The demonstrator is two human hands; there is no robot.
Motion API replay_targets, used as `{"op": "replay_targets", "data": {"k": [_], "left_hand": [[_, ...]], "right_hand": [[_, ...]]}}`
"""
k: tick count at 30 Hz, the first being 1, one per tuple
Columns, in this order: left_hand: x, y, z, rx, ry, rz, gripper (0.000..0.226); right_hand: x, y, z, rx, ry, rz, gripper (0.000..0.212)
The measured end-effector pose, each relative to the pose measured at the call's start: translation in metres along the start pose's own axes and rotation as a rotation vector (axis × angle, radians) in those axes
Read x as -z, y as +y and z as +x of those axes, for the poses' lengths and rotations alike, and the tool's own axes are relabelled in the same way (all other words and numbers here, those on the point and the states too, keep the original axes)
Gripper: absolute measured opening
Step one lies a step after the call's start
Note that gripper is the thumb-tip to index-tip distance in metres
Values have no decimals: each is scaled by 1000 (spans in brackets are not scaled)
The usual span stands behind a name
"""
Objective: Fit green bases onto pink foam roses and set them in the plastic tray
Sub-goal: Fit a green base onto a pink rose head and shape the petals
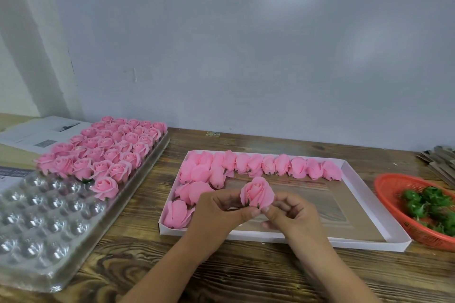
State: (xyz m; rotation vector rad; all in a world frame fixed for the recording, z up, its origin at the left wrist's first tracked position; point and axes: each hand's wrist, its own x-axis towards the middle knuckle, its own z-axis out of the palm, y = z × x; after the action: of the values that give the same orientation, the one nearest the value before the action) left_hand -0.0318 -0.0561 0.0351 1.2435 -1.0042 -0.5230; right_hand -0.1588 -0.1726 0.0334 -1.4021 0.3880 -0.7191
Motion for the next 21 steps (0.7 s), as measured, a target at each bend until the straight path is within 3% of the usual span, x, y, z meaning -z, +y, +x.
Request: {"op": "replay_targets", "data": {"k": [8,15,21], "left_hand": [[4,-5,2,12,79,-14,33],[12,-8,1,80,212,-23,37],[57,15,0,123,294,72,41]], "right_hand": [[6,-5,1,8,13,-47,15],[9,-4,2,20,39,-20,28],[8,-4,2,9,42,4,26]]}}
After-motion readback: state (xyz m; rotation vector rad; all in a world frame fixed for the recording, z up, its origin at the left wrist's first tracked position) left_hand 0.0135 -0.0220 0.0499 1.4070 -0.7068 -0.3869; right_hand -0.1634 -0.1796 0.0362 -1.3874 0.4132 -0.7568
